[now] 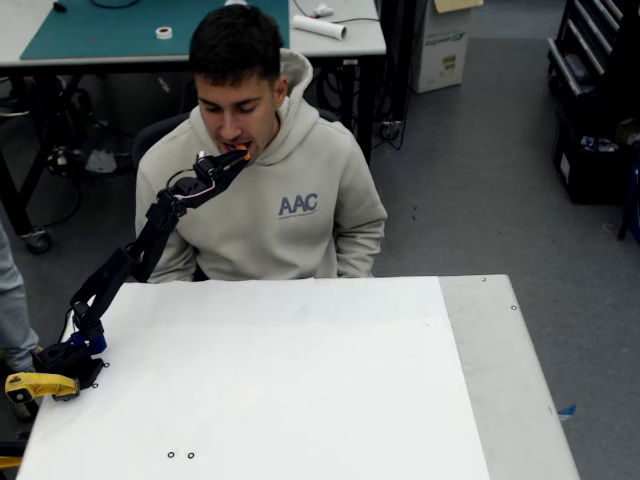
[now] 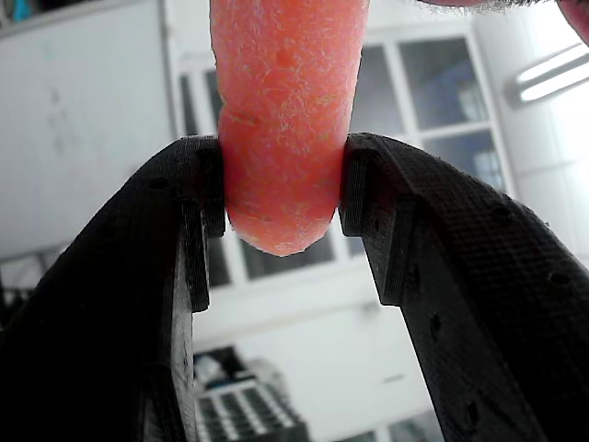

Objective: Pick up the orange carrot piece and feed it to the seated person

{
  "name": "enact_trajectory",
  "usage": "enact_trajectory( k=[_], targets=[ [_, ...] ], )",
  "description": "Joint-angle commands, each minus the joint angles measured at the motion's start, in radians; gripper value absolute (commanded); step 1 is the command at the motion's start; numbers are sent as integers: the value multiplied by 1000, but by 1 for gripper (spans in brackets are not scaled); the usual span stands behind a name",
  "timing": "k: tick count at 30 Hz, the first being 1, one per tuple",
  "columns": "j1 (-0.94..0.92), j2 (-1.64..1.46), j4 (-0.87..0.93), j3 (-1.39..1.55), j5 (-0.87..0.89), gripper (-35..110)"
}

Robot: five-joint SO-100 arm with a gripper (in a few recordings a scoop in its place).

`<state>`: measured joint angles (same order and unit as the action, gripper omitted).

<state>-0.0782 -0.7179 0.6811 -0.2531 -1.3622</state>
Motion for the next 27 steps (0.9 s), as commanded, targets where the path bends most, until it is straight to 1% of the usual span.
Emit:
enact_trajectory(
  k=[1, 4, 6, 13, 15, 22, 27],
  targets=[
    [12, -57, -12, -80, -6, -2],
    [5, -58, -12, -80, -6, -2],
    [0, -58, -14, -80, -6, 1],
    [-72, -58, -14, -83, -5, 22],
    [-97, -58, -14, -83, -5, 26],
    [-166, -57, -12, -81, -5, 22],
    [-181, -44, 0, -78, 3, 12]
  ],
)
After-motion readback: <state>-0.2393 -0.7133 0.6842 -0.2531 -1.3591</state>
